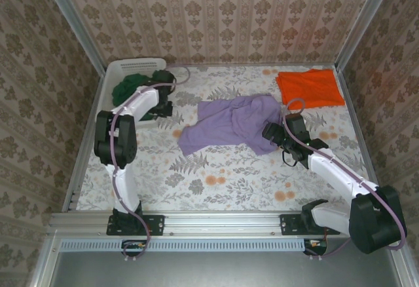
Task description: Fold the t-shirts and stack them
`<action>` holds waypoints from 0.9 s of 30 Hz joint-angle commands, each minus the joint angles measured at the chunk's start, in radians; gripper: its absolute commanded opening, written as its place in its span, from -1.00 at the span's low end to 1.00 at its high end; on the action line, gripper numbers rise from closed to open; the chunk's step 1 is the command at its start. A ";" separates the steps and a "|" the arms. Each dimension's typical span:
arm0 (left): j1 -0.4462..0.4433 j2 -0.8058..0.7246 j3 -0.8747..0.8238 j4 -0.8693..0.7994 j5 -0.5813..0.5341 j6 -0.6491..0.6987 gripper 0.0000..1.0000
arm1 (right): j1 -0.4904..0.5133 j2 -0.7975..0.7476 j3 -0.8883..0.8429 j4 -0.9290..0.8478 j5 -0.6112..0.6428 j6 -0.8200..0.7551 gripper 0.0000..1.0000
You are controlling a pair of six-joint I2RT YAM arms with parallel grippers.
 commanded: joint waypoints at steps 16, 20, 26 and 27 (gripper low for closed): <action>0.187 0.030 -0.047 0.171 -0.093 0.435 -0.95 | 0.000 -0.003 0.010 -0.002 -0.015 0.017 0.90; 0.228 0.029 -0.069 0.195 -0.159 0.437 -0.79 | 0.000 -0.001 0.009 -0.001 -0.015 0.015 0.90; 0.243 0.023 -0.040 0.179 -0.219 0.421 -0.62 | 0.000 0.002 0.007 0.000 -0.011 0.015 0.90; 0.243 0.023 -0.038 0.179 -0.240 0.423 -0.61 | -0.001 0.005 0.008 0.002 -0.010 0.016 0.90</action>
